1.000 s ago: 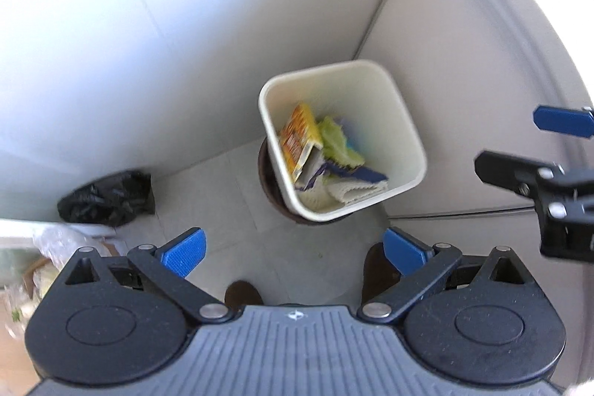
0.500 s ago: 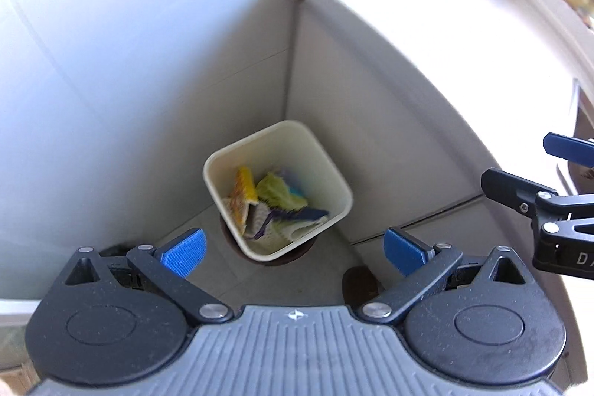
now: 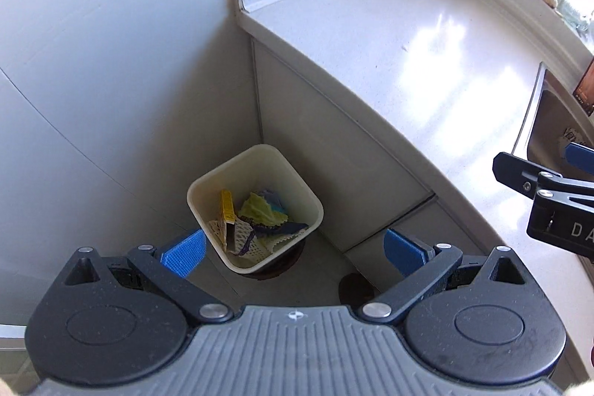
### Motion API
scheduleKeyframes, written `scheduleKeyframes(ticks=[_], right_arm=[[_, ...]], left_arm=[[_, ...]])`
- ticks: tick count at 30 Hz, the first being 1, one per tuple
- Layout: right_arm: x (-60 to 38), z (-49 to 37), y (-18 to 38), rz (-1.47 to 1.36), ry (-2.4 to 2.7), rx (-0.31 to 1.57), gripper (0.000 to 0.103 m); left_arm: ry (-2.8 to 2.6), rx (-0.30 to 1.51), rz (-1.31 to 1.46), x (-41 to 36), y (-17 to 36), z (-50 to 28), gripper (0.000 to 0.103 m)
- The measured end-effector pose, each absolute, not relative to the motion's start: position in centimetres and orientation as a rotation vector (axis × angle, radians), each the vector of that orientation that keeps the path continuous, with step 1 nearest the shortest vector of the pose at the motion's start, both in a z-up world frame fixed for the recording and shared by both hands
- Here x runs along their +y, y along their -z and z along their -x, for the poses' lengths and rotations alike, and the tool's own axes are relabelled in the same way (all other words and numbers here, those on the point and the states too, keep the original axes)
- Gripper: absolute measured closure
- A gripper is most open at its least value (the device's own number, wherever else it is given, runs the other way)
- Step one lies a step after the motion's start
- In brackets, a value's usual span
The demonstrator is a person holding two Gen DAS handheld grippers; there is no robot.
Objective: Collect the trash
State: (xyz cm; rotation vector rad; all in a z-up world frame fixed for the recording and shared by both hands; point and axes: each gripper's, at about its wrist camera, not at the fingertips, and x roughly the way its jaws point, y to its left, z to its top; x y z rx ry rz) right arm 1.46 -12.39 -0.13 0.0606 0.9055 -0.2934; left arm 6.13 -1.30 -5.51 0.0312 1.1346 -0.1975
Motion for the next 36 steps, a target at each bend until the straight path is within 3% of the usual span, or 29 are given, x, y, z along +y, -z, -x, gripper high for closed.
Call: scheduleKeyframes(ticks=[12,36], right_arm=[[-12.0,-0.7,-1.5,-0.084,0.303,0.891,0.001],[-11.6,-0.3,-1.2,-0.072,0.266,0.929,0.001]], left_arm=[[0.146,1.084,-0.044,-1.6,2.8,-4.5,0.001],[0.133,1.113,-0.025,-1.4,3.2,-4.0,0.001]])
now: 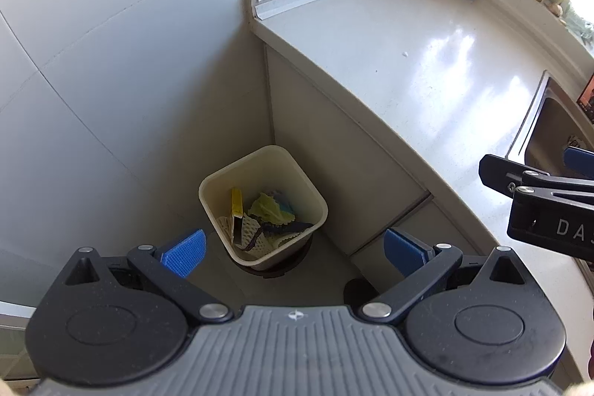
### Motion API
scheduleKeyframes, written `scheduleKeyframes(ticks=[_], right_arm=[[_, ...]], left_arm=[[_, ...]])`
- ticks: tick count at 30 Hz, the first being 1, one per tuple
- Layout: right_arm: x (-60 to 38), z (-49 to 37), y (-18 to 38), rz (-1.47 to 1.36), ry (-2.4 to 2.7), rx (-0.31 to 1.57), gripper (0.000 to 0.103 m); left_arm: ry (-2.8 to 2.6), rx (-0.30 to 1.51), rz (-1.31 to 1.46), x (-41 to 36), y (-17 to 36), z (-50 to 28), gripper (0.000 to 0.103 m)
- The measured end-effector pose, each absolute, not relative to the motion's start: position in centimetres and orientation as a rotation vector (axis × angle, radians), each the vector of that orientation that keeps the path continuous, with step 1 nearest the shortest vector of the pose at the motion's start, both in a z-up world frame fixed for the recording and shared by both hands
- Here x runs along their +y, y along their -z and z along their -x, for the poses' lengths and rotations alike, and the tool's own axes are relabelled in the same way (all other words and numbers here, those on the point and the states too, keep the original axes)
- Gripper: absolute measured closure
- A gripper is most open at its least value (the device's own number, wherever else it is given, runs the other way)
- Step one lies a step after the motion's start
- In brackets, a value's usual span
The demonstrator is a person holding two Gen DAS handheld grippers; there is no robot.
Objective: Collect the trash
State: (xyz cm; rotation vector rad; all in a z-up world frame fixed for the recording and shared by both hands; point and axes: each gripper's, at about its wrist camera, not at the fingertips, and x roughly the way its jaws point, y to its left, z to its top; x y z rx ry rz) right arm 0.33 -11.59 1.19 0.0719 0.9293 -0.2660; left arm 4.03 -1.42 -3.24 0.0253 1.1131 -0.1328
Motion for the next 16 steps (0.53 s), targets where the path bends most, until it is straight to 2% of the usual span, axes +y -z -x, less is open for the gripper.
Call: scheduleKeyframes(ticks=[16], right_arm=[[-11.50,-0.83,-0.40,-0.085,0.224,0.962,0.001]], left_arm=[[0.148,1.137,-0.004,-1.22,3.77,-4.32,0.001]])
